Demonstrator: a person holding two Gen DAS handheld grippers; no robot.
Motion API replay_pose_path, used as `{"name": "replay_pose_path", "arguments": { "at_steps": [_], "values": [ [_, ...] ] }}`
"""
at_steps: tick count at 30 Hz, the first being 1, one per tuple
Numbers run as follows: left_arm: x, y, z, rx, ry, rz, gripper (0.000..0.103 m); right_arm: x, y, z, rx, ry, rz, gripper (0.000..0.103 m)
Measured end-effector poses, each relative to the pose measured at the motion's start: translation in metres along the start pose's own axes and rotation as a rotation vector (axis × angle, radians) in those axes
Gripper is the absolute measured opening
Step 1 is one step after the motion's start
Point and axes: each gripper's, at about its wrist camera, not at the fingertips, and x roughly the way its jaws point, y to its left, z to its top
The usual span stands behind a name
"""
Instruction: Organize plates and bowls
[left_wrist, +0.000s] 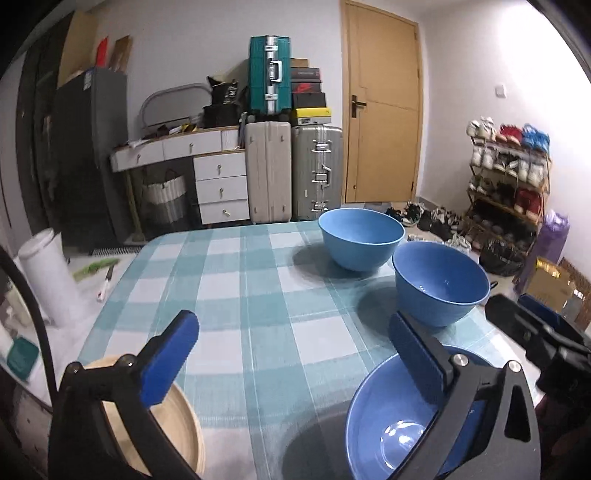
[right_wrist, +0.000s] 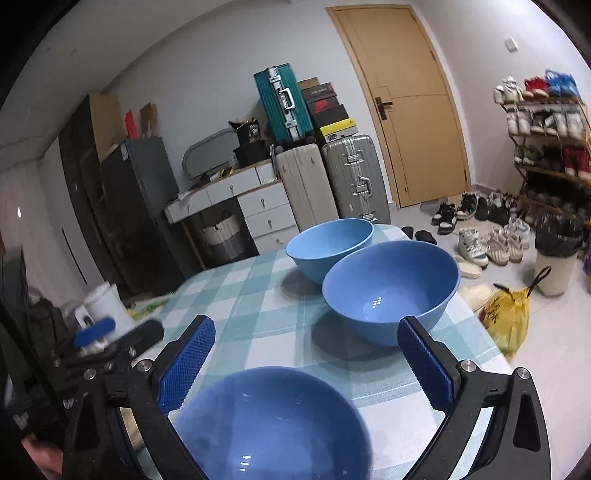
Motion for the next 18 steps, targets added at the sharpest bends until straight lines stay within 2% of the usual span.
{"name": "replay_pose_path", "arguments": {
  "at_steps": [3, 10, 13, 16, 18],
  "values": [
    [0.004, -0.007, 0.002, 0.006, 0.004, -0.004, 0.103, -0.002, -0.003, -0.002, -0.008, 0.004, 0.001, 0.101],
    [0.001, -0.016, 0.004, 0.011, 0.021, -0.027, 0.103, -0.013, -0.023, 0.000, 0.079, 0.016, -0.001, 0.101],
    [-0.007, -0.019, 0.008, 0.052, -0.015, 0.006, 0.103, -0.023, -0.033, 0.000, 0.145, 0.013, -0.006, 0.101],
    [-0.012, -0.019, 0.014, 0.050, -0.058, -0.003, 0.103, -0.030, -0.038, 0.002, 0.159, 0.014, -0.010, 0.101],
    [-0.013, -0.020, 0.023, 0.069, -0.049, -0.010, 0.103, -0.036, -0.041, 0.008, 0.157, 0.016, -0.031, 0.101]
  ]
}}
